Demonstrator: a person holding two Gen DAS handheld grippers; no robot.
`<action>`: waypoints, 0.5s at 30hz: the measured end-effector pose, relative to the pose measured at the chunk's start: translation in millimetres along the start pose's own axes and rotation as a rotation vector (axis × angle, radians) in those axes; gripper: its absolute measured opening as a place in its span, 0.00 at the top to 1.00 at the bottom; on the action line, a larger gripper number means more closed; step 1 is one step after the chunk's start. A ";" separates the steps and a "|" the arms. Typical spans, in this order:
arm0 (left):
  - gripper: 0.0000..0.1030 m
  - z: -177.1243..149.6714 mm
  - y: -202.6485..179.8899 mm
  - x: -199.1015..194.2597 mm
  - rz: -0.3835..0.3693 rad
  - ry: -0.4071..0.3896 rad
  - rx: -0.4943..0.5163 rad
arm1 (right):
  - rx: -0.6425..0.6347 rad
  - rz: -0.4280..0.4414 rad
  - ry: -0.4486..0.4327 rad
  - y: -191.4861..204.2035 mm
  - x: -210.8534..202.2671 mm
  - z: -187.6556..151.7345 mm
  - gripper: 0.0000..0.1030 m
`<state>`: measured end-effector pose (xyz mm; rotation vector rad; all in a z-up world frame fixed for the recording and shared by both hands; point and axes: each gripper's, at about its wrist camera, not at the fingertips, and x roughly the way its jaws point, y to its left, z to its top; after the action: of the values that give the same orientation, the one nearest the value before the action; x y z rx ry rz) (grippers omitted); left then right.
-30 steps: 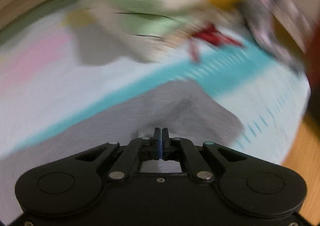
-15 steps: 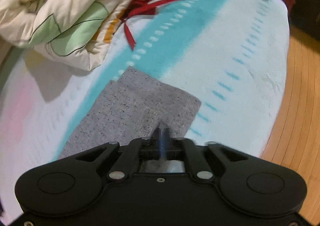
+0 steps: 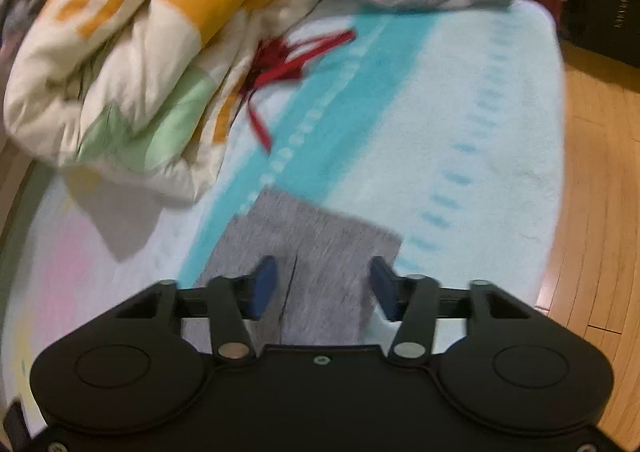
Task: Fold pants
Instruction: 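Carry the cuff over the pants with the right gripper while the left gripper holds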
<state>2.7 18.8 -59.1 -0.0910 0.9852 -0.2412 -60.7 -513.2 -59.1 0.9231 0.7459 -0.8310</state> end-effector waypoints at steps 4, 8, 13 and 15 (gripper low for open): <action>0.95 -0.4 -1.1 0.3 0.004 -0.001 0.006 | 0.019 0.064 -0.008 -4.5 -5.9 4.5 0.48; 0.95 -0.1 0.5 0.3 0.000 0.000 0.003 | -0.053 0.038 0.056 3.7 7.7 -4.1 0.48; 0.95 -0.2 0.1 0.3 0.002 0.000 0.006 | -0.124 -0.009 0.103 8.4 20.9 -13.4 0.48; 0.95 -0.4 -0.1 0.2 0.002 0.000 0.006 | -0.134 -0.025 0.106 7.4 23.8 -13.9 0.48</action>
<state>2.4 18.6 -59.4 -0.0845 0.9841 -0.2425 -45.7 -504.9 -81.8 0.8437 0.8965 -0.7485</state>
